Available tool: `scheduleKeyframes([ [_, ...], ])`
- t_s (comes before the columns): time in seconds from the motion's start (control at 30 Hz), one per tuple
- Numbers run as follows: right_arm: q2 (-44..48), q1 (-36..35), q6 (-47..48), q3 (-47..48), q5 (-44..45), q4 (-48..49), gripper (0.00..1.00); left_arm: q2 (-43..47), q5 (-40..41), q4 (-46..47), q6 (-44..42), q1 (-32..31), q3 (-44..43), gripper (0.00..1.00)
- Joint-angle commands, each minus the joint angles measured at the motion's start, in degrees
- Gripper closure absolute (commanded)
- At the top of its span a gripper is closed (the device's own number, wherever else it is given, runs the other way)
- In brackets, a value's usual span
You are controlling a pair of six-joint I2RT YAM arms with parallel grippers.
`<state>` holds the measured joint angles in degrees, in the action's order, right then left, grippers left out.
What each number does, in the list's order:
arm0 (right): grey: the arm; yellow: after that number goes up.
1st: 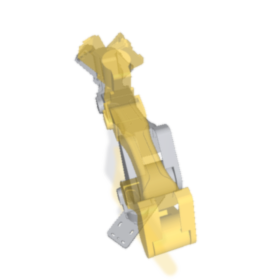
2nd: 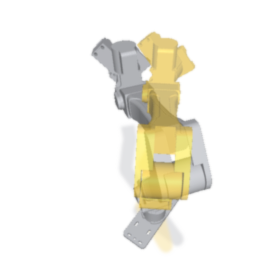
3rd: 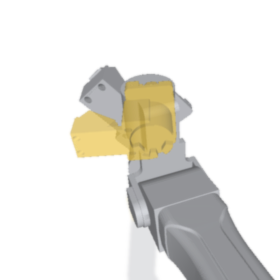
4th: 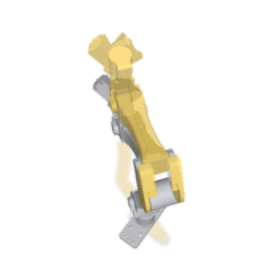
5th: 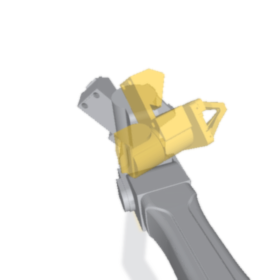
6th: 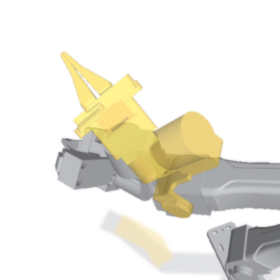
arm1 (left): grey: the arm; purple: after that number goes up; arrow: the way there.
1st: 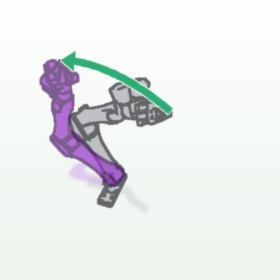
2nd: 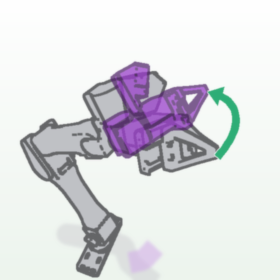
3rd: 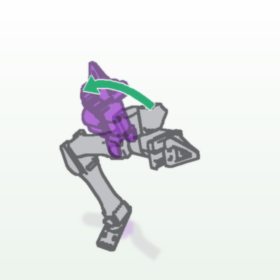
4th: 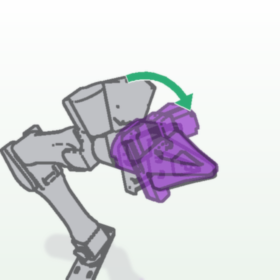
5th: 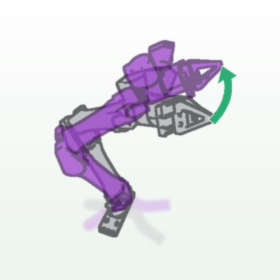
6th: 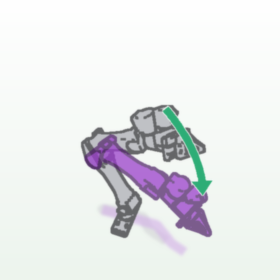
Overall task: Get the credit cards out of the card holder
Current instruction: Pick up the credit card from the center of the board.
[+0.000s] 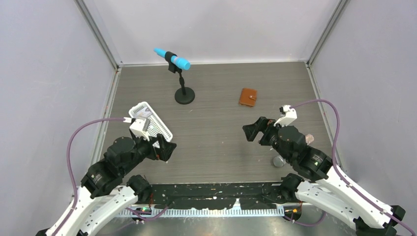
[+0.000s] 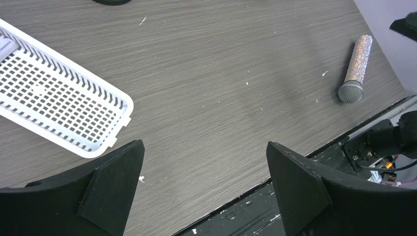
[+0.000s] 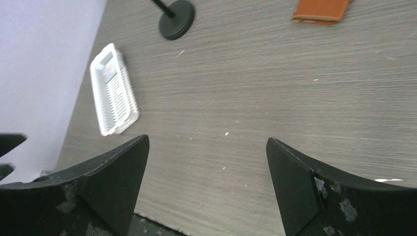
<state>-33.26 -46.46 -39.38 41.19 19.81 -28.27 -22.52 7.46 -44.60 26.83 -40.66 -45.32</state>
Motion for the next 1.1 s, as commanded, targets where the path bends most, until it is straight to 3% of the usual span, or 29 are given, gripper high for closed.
scheduleKeyframes([
  [0.0,-1.81,-0.19,4.37,-1.08,11.38,4.59,0.02,2.15,0.29,0.86,-3.87,-0.21,2.08,0.0],
  [0.13,-8.83,2.7,8.88,0.44,13.57,6.89,0.01,3.05,-0.24,2.49,-4.02,-0.27,3.56,0.0],
  [0.27,-16.86,15.3,11.05,1.45,-1.62,11.5,0.03,2.05,-0.51,2.1,-4.79,-0.2,3.06,0.0],
  [0.5,-30.28,30.05,11.46,2.02,-17.77,23.26,0.28,2.08,-2.09,2.06,-5.1,-0.21,3.04,0.0],
  [0.7,-41.0,34.19,8.87,4.45,-25.86,30.93,0.37,2.06,-2.72,2.7,-5.33,-0.2,3.44,0.0],
  [1.07,-57.73,40.46,3.86,7.73,-29.82,42.83,0.43,0.63,-2.94,2.32,-5.82,-0.21,3.04,0.0],
])
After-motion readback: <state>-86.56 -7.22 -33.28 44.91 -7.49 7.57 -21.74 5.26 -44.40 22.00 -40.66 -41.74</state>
